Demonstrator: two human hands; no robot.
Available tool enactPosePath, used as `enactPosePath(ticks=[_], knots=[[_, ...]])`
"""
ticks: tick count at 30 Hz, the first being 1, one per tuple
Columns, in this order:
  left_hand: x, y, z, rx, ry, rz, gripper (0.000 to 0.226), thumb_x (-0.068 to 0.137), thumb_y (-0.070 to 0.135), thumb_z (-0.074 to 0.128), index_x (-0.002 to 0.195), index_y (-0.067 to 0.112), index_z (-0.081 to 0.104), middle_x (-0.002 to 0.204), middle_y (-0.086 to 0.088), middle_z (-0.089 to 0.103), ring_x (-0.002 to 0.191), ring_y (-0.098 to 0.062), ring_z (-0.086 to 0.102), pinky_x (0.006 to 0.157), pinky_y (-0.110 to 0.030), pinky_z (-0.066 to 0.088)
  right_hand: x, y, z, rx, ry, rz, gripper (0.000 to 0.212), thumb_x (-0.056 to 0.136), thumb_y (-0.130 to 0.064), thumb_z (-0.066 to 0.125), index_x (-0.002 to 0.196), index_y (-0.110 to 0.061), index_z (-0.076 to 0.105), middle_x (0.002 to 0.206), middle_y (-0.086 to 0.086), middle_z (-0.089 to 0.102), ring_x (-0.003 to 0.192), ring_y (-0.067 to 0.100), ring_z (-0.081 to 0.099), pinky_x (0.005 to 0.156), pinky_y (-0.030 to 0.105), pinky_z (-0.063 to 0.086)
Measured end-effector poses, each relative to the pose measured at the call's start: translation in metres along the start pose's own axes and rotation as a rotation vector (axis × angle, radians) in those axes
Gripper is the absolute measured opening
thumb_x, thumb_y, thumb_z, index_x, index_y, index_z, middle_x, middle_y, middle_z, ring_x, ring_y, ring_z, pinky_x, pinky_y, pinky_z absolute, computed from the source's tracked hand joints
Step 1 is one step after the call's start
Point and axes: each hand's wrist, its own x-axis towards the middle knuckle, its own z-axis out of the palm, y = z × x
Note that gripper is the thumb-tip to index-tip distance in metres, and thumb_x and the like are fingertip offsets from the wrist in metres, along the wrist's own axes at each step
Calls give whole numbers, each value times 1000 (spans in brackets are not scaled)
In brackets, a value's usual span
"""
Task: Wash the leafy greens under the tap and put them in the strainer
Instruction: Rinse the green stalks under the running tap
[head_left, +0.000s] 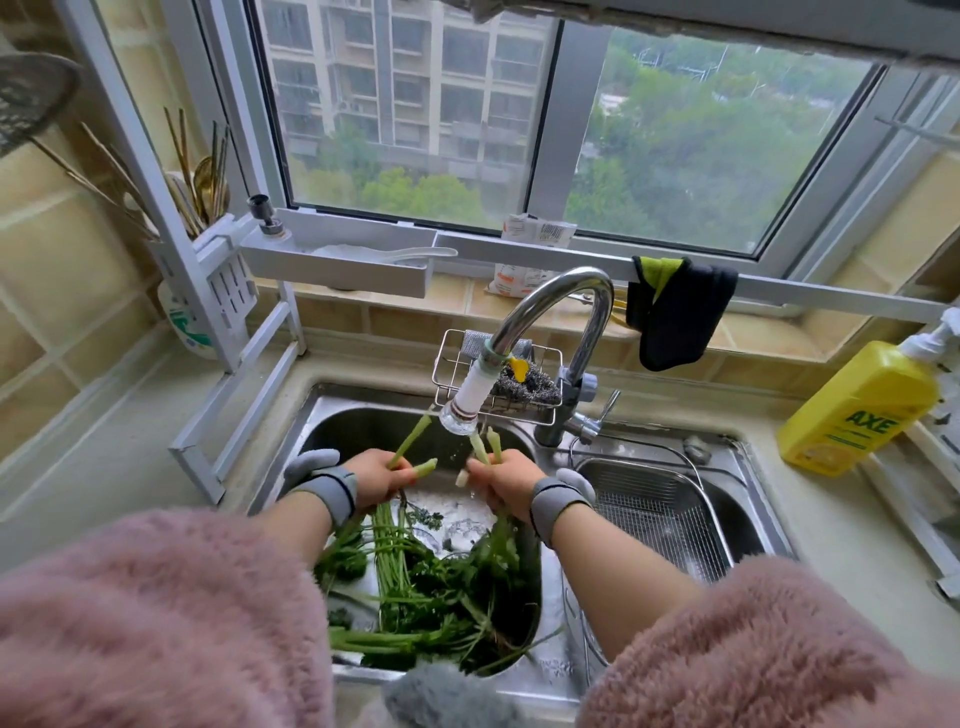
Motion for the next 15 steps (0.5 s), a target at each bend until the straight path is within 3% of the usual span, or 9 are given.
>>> enactPosePath(ticks=[2, 4, 6, 9, 12, 15], knots=[[1, -1, 7, -178, -31, 6, 23, 95, 24, 52, 77, 13, 60, 62, -1, 42, 52, -11, 35, 50, -22, 29, 8, -9, 1, -90, 100, 0, 20, 93, -19, 49, 74, -12, 50, 62, 3, 44, 50, 14, 39, 58, 26, 36], [1, -4, 11, -351, -56, -2, 26, 97, 17, 47, 77, 11, 62, 58, 0, 42, 49, -10, 33, 47, -20, 27, 8, -9, 0, -191, 150, 11, 18, 92, -18, 50, 76, -11, 54, 63, 1, 46, 54, 14, 40, 62, 26, 36], [0, -2, 14, -485, -98, -26, 28, 99, 13, 42, 82, 8, 64, 53, 2, 43, 46, -8, 34, 46, -18, 27, 6, -6, 5, 30, 87, -28, 12, 90, -14, 56, 83, -9, 64, 65, -1, 53, 54, 9, 41, 55, 22, 35], [0, 1, 16, -568, -141, -33, 29, 100, 13, 38, 90, 6, 64, 54, 3, 43, 48, -8, 34, 49, -19, 28, 0, -4, 13, 376, -23, -47, 8, 88, -14, 62, 80, -11, 63, 69, 0, 55, 47, 5, 37, 47, 15, 32], [2, 2, 17, -598, -167, -32, 23, 100, 13, 39, 92, 7, 60, 55, 2, 45, 49, -8, 35, 50, -20, 30, -1, -2, 14, 435, -53, -85, 7, 86, -15, 65, 81, -11, 65, 67, 0, 55, 38, 0, 40, 45, 14, 33], [3, 4, 21, -615, -179, -10, 19, 98, 11, 42, 80, 10, 49, 52, 1, 51, 42, -8, 40, 48, -21, 33, -1, -2, 13, 367, -67, -136, 8, 84, -19, 67, 82, -11, 68, 70, 1, 59, 56, 7, 50, 57, 19, 38]])
